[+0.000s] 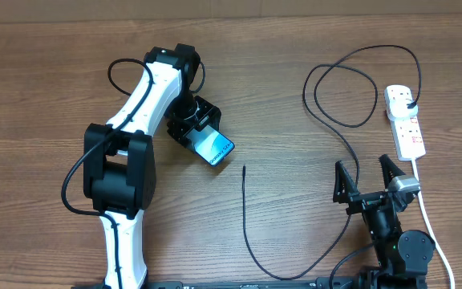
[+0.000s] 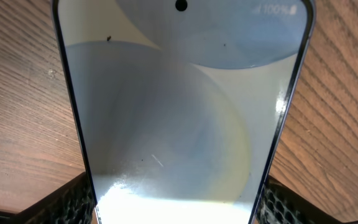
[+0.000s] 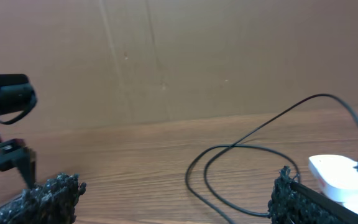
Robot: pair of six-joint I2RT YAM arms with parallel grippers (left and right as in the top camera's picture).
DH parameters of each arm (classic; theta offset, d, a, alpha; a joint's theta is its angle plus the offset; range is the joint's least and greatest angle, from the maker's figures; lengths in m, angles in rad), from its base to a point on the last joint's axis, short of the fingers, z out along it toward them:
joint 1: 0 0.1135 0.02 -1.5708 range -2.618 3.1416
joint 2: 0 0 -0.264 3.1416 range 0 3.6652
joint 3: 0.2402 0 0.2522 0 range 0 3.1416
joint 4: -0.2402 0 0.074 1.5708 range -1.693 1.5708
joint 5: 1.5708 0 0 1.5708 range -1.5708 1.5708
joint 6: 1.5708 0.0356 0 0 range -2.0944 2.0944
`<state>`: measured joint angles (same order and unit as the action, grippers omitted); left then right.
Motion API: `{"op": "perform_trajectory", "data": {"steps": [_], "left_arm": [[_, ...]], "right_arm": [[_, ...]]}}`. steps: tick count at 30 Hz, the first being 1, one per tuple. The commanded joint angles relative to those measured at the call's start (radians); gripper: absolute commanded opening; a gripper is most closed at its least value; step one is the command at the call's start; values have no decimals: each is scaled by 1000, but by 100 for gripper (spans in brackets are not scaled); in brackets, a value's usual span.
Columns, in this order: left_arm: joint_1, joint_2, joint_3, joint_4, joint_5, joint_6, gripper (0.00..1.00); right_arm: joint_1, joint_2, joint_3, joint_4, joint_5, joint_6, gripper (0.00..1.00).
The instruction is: Plug charger to phone and switch on socket
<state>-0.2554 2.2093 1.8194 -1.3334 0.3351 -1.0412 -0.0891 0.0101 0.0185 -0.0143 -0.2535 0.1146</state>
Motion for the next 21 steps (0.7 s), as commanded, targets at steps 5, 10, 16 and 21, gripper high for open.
{"op": "perform_trajectory", "data": {"steps": [5,10,16,21], "left_arm": [[0,-1,27,3,6,-14,4],[0,-1,27,3,6,-14,4],[0,-1,27,3,6,-14,4],[0,-1,27,3,6,-15,4]], "right_arm": [[3,15,109,-68,-35,38,100],[3,192,267,-117,-37,34,100],[3,601,511,-214,-144,12,100],[3,990,710,-258,-317,121,100]]}}
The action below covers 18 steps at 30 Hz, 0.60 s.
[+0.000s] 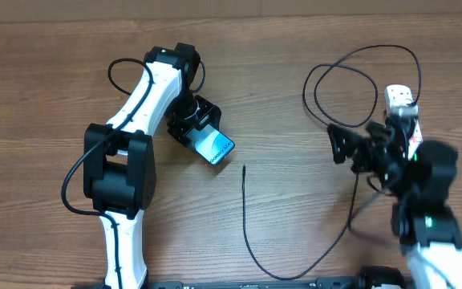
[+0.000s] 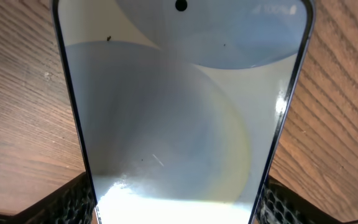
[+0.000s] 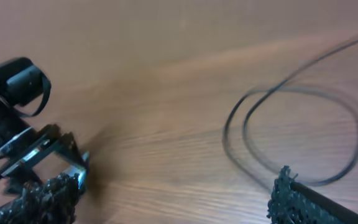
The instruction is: Plug charger to phone and switch on socket
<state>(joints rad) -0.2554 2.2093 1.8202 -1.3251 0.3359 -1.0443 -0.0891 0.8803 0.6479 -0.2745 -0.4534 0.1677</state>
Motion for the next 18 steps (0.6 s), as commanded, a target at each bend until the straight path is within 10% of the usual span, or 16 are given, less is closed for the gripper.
{"op": "perform_trajectory", "data": {"steps": [1,11,18], "left_arm": [[0,-1,26,-5,6,-19,4],[0,-1,26,6,32,-58,4],[-3,-1,26,31,84,-134,4]], "right_arm": [[3,220,116,25,-206,112,100],[3,537,135,245,-463,650,100],[19,616,135,240,-454,701,100]]}}
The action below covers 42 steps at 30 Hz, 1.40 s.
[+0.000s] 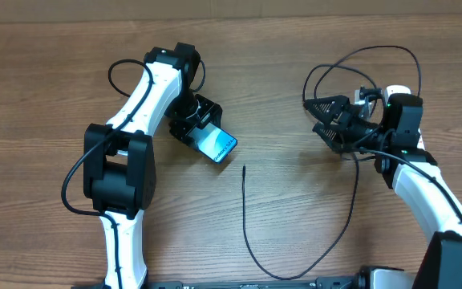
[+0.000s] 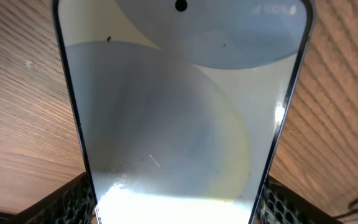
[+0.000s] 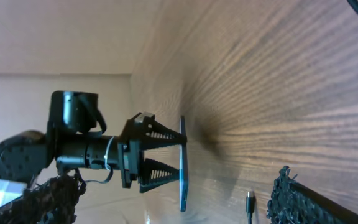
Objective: Plug charger to phone and switch on socket
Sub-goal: 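Close the right gripper on the phone's edge beside the left gripper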
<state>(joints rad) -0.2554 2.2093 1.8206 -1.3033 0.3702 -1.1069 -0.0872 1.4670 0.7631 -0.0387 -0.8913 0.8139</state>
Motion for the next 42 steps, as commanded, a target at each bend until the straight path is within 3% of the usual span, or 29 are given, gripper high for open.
{"op": "perform_trajectory", "data": {"steps": [1,8,13,22,37,42], "left_arm": [[-4,-1,26,12,50,-85,4],[-7,-1,26,35,93,-169,4],[-7,-1,26,66,162,-226,4],[-28,-1,26,93,231,-267,4],[-113,-1,26,183,296,-332,4],[-120,-1,26,182,298,-334,4]], "right_arm": [[22,34,19,4,-16,54,100],[107,41,17,4,80,55,100],[231,41,17,5,237,160,100],[391,41,17,9,426,182,100],[435,41,16,0,457,167,100],[435,41,15,-26,457,62,95]]}}
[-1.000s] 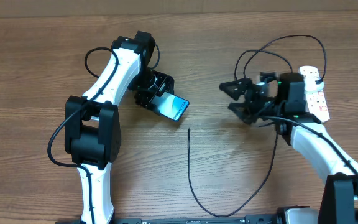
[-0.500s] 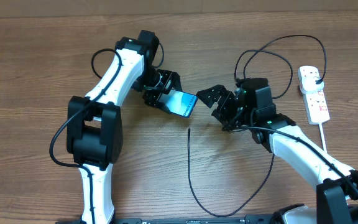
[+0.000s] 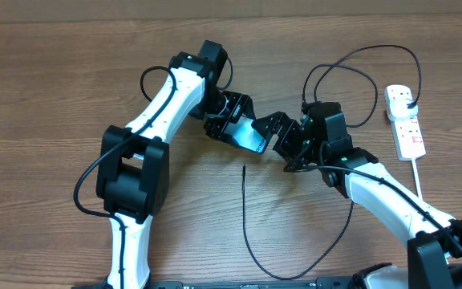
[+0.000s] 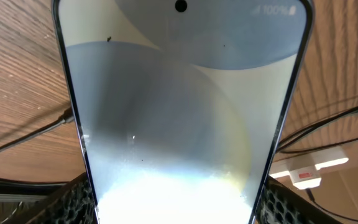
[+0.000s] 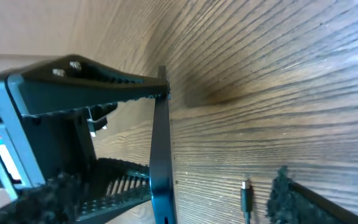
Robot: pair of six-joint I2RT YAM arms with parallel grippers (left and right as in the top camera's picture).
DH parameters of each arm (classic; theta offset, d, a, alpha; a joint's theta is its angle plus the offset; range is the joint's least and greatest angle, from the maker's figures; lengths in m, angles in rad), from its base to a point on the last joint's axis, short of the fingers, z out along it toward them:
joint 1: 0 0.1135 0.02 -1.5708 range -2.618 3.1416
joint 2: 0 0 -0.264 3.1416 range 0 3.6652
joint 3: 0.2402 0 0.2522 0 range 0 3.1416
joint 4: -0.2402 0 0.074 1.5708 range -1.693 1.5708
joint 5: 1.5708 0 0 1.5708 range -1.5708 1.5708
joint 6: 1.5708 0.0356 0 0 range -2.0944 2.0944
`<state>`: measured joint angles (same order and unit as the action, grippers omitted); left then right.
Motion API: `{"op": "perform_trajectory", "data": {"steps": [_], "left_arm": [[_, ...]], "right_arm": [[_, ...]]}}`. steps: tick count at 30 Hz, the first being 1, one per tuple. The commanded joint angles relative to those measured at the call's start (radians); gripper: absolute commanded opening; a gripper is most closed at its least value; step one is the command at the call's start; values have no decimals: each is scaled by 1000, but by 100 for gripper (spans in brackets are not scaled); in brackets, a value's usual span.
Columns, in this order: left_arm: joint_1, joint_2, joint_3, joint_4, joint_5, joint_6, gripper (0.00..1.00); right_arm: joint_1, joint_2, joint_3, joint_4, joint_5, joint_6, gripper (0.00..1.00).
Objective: Plug charger to phone and switch on socket
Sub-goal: 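Close the right gripper on the phone's edge beside the left gripper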
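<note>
My left gripper (image 3: 235, 124) is shut on the phone (image 3: 253, 135), holding it up over the middle of the table. The lit screen (image 4: 179, 112) fills the left wrist view between the fingers (image 4: 73, 199). My right gripper (image 3: 284, 143) stands open just right of the phone, facing its edge (image 5: 161, 149). The black cable's free plug (image 3: 244, 169) lies on the wood below the phone and shows as a plug (image 5: 246, 194) in the right wrist view. The white socket strip (image 3: 403, 120) lies at the far right with the cable plugged into it.
The black cable (image 3: 339, 76) loops on the table between the right arm and the strip, then runs down and round to the front (image 3: 295, 273). The strip's white lead (image 3: 427, 213) trails toward the front right. Brown wall behind the table.
The left arm has carried the phone to the right, to the table's middle. The right gripper, still open, has moved left from near the cable loop to right beside the phone.
The left gripper held the phone at left centre while the right gripper stood open at the front right. Then the right arm was up by the socket strip, then turned toward the left. Now both grippers meet at the middle, phone between them.
</note>
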<state>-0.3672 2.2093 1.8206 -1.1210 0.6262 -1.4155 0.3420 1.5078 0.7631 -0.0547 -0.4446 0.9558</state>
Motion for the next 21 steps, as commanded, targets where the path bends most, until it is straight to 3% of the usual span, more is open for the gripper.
{"op": "perform_trajectory", "data": {"steps": [1,15,21], "left_arm": [[-8,-1,26,0,46,-25,4],[-41,-1,26,8,55,-26,4],[-58,-1,26,27,82,-33,4]], "right_arm": [[7,0,15,-14,10,-100,94],[13,0,15,-13,11,-189,93],[13,0,15,-14,11,-199,79]]}}
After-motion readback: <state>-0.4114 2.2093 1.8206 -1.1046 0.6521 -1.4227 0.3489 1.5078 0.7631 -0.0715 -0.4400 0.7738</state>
